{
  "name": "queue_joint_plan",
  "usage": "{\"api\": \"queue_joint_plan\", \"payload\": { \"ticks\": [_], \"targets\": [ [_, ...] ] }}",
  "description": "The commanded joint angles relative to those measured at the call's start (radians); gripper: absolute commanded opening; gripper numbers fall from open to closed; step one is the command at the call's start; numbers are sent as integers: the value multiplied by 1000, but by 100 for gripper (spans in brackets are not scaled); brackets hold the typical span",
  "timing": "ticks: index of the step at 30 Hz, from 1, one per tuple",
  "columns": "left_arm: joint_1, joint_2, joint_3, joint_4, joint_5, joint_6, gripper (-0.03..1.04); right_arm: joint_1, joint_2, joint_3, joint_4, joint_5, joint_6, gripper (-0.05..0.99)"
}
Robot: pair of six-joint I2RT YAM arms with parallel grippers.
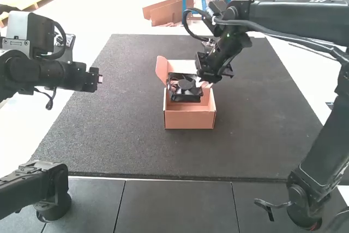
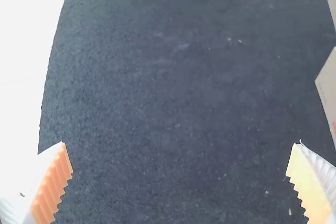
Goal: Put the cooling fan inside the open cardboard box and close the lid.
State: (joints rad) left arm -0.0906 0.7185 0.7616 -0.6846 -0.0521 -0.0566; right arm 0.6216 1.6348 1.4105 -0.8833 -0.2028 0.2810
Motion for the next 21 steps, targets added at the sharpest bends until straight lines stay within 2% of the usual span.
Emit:
{"api": "queue_joint_plan", "payload": {
  "ticks": [1,3,12,21],
  "targets": [
    [8,-27,15,2,-3,11,97,1,34,50,29,48,12,-2],
    [8,-33,15,-3,-3,11,97,-3,62,59,53,74,10,-2],
    [9,-45,16,-18,-5,11,97,-46,166,65,152,126,-6,-2],
    [9,-45,30,-27,-11,11,97,-45,226,41,187,141,-9,-2]
  ]
}}
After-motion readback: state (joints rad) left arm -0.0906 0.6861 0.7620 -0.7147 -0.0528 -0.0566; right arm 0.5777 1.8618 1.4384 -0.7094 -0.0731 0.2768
